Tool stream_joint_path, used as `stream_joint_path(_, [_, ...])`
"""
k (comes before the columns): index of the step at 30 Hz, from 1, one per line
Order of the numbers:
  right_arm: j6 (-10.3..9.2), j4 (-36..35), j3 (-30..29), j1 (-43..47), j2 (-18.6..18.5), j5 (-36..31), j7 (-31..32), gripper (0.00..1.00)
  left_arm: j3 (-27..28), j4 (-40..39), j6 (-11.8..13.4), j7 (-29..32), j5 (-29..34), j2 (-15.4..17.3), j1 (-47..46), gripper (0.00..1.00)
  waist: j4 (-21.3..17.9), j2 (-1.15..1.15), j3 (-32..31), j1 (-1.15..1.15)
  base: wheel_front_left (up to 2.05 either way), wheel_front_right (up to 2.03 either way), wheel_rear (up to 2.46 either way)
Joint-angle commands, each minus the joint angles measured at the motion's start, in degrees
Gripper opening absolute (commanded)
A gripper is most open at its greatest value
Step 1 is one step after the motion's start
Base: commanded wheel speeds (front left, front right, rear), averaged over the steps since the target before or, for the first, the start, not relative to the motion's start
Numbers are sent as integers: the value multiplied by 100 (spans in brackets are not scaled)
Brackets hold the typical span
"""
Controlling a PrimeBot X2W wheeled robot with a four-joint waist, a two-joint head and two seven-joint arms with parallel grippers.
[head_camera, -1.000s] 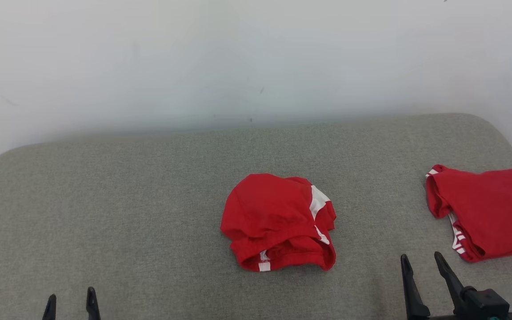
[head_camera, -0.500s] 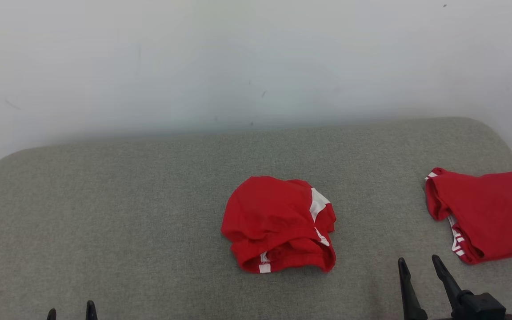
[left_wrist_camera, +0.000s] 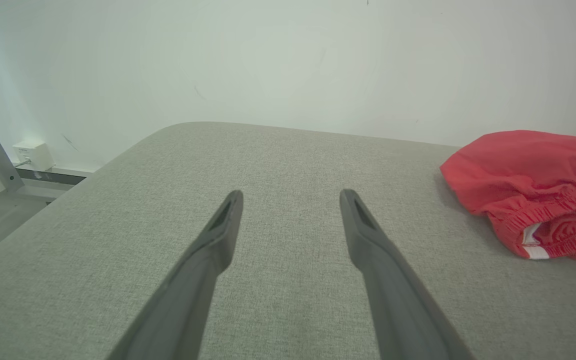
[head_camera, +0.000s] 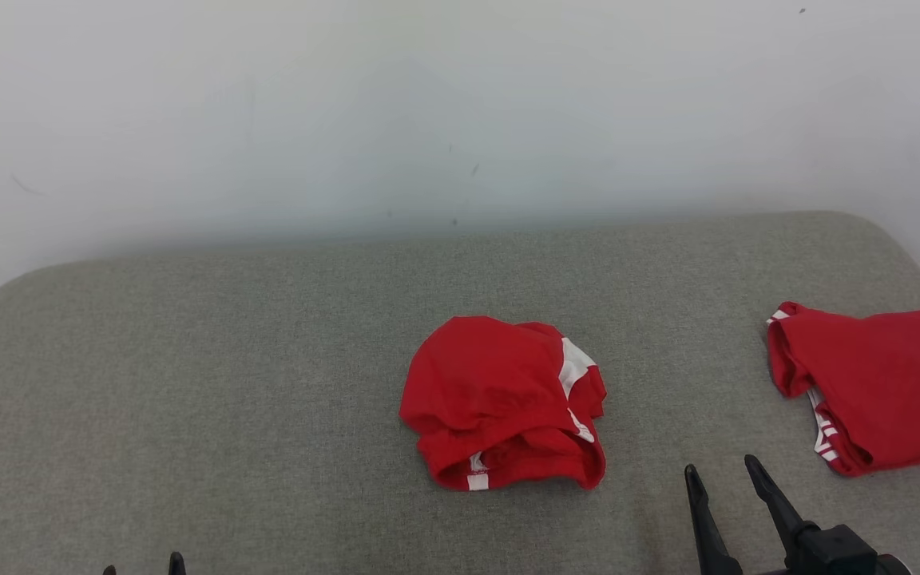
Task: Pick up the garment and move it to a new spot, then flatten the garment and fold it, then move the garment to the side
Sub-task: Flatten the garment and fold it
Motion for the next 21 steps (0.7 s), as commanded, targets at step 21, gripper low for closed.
stream_joint_path(21, [-15,26,88,-60,-29,87,-48,100,-355,45,-60,-17,-195,-11,-169,100,-44,0,91,0,0,0,0])
